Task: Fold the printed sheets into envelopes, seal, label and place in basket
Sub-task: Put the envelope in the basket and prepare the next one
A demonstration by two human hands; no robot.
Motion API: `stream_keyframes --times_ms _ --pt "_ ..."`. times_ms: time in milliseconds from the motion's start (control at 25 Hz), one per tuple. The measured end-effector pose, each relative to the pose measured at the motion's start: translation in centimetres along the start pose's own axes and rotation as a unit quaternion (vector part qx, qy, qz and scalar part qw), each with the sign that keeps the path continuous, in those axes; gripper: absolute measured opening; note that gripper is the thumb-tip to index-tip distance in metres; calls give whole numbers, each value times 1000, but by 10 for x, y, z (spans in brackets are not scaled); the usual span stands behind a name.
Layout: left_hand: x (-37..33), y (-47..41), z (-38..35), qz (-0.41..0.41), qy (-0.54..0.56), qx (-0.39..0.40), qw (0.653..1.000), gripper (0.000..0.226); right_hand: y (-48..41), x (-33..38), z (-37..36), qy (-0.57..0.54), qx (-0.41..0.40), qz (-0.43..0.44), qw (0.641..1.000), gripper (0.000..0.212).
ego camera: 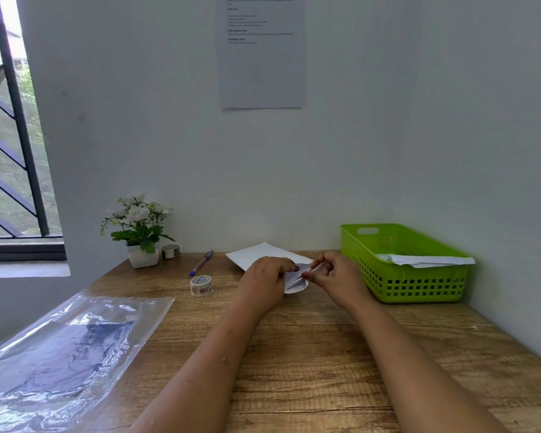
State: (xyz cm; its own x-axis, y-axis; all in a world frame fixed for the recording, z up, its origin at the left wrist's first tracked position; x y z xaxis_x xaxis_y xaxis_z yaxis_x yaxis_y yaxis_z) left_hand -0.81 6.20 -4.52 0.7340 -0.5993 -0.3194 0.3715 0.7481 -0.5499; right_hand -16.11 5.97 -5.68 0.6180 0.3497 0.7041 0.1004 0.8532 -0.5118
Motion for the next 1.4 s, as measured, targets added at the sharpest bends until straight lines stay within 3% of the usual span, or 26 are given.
stream_keyframes --times_ms 120,240,360,520,680,880,1120,1240,1320,1400 --pt "-11 0 -3 -17 -4 9 1000 42 -3 -7 4 85 -3 -21 996 50" --pt "-14 1 -6 -22 -30 15 999 43 -5 -12 -3 60 74 -51 994 63" --pt "-10 3 -9 -13 -39 30 999 43 0 -10 -13 85 136 -52 986 53" --pt "-10 4 -11 -22 -25 44 998 49 2 -5 -4 109 59 -49 991 26" --pt "-15 4 -14 -33 -23 51 998 50 6 -5 -4 160 89 -52 982 38" --pt "-18 4 -16 -59 -26 61 996 53 4 -2 4 188 24 -43 981 12" --pt "-31 4 -19 -103 -26 72 992 54 5 -15 8 247 -18 -111 963 11" --pt "-22 2 -19 -87 -14 68 994 56 2 -23 2 187 16 -126 974 18" --pt "-10 0 -20 -57 -2 68 996 60 2 -27 -6 51 47 -142 987 19" --pt "5 -2 -24 -2 18 87 996 61 3 -27 -11 -116 69 -183 974 20"
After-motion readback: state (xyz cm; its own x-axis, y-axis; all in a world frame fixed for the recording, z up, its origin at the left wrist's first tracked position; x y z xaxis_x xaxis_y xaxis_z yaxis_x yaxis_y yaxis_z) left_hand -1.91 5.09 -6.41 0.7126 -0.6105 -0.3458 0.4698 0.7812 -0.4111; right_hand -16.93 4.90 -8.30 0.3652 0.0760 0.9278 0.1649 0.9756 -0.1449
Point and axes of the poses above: each hand's wrist, its own y-axis away from the middle knuckle, its own z-axis out of the back of the hand, x = y × z, the point moved 7 cm from there along -y, towards the middle knuckle, and after that the axes turned 2 degrees about x, right-handed, at the moved point
